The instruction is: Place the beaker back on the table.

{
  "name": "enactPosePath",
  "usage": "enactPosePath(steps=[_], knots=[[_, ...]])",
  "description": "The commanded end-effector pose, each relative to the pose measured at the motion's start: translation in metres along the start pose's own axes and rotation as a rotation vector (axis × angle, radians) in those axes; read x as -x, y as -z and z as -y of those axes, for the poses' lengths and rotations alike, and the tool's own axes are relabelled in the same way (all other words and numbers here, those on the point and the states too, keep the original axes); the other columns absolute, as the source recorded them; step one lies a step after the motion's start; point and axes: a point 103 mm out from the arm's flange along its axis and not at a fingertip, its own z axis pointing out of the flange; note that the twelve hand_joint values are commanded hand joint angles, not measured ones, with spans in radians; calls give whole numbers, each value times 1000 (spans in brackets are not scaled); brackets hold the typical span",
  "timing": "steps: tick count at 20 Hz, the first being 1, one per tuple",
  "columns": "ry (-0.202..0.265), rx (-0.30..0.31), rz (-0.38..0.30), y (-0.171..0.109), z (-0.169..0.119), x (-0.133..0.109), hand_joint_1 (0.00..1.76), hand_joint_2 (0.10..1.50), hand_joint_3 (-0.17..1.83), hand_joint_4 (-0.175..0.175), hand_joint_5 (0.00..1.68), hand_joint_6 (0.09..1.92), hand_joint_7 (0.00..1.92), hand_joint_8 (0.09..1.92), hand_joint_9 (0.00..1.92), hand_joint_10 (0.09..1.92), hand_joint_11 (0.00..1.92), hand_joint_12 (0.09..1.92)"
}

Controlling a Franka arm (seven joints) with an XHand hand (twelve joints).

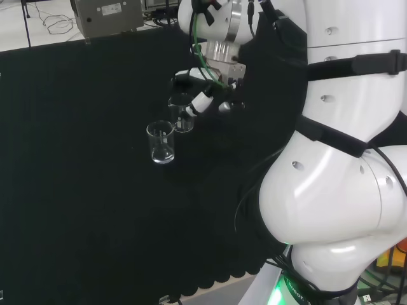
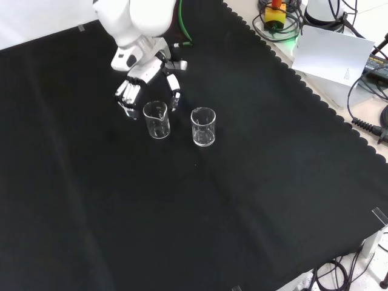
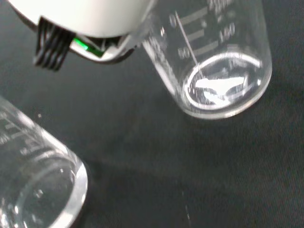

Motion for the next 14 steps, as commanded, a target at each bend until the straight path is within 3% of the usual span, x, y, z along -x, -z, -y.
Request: enactPosePath(steps=[1, 14], knots=[[-30, 79, 38, 50, 23, -15, 884, 491, 636, -80, 343, 427, 164, 803, 251, 844, 0, 1497], [-86, 137, 91, 84, 91, -45, 862, 509, 616, -82, 350, 385, 177, 810, 258, 853, 0, 1493]])
